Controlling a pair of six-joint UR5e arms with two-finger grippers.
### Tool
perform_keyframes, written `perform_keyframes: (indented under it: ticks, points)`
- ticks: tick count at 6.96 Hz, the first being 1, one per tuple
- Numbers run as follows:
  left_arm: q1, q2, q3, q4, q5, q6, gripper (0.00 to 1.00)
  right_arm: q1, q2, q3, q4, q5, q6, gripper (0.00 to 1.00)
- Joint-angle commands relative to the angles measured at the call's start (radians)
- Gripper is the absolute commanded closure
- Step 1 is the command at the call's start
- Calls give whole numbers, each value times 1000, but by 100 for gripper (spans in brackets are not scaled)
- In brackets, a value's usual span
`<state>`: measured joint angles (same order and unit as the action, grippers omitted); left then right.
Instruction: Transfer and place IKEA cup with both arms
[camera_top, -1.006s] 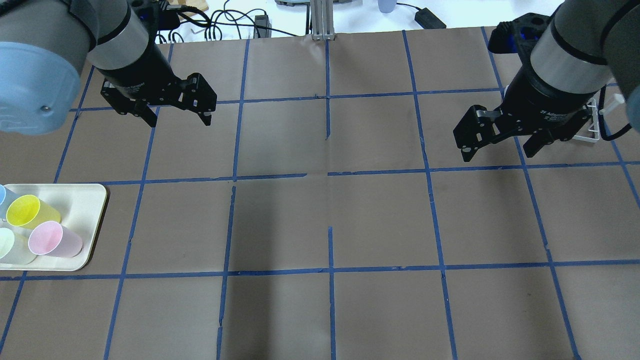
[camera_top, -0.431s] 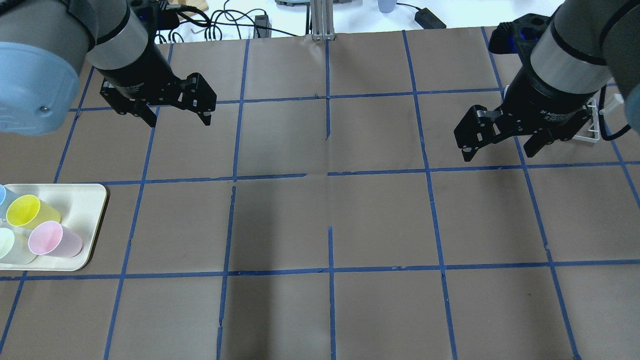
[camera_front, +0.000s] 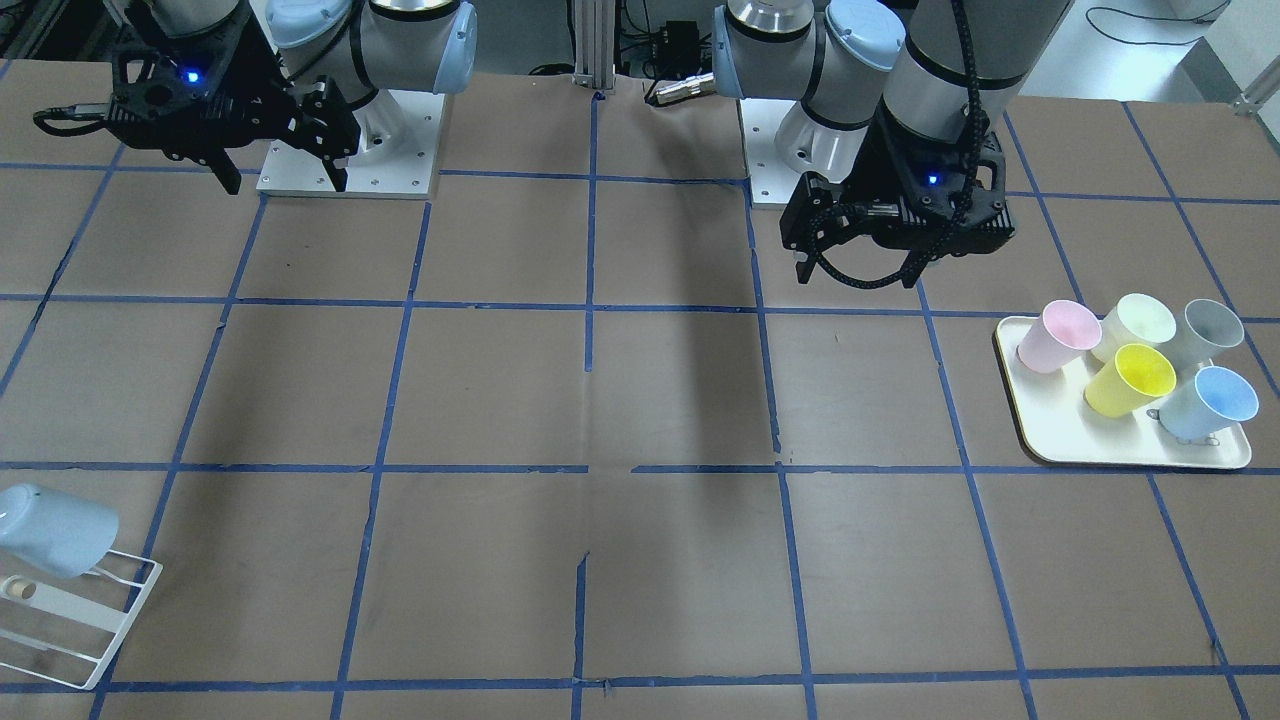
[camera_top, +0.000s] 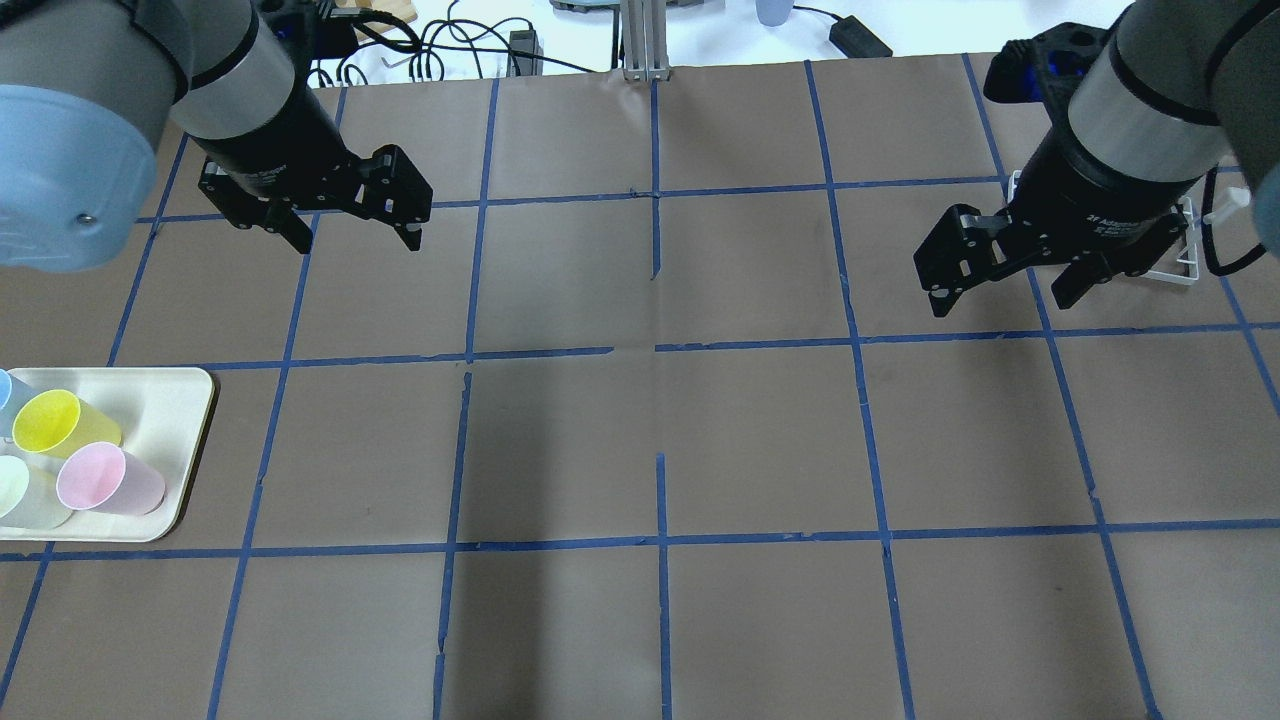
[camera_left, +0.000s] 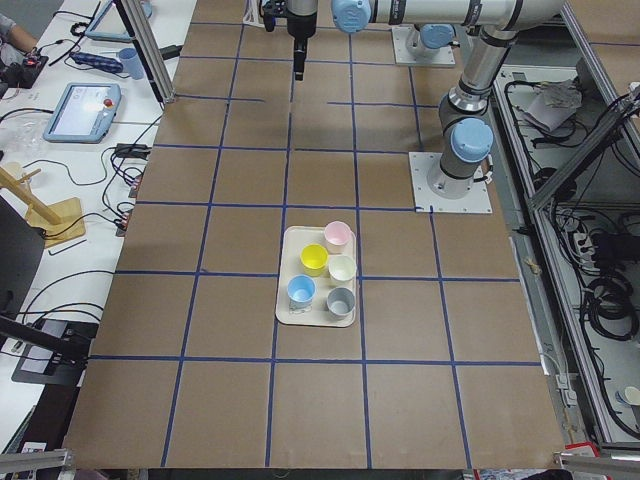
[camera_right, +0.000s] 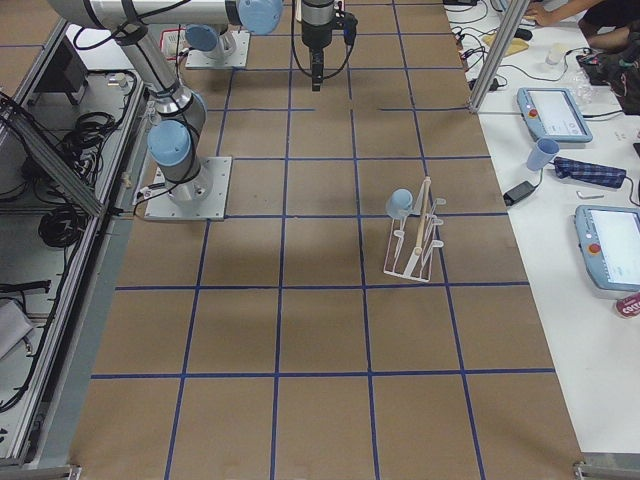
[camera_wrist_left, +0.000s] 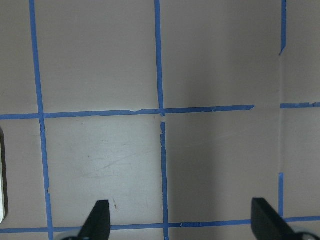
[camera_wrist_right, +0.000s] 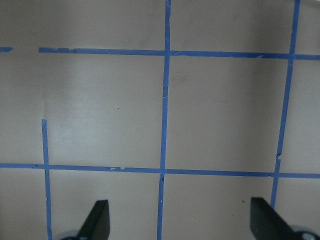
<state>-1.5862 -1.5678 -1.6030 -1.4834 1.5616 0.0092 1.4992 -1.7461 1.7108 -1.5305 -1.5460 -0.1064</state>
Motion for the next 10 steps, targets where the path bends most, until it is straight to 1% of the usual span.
perform_keyframes:
  ticks: [1,2,3,6,8,9,10]
  points:
    - [0,2,2,0,0,0,0,-84,7,-2,-43,3,-76,0]
    - [0,2,2,0,0,0,0,-141,25,-2,-45,3,-196,0]
    - [0,2,0,0,0,0,0,-187,39,-2,-71,4,-291,0]
    - [0,2,0,0,0,0,0,-260,157,-5,-245,3,-574,0]
    - [0,2,2,0,0,2,0,-295,238,-16,-330,4,-752,0]
    - [0,2,0,0,0,0,0,-316,279,-51,-335,6,-795,0]
    - [0,2,0,0,0,2,0,-333,345,-107,-335,12,-835,0]
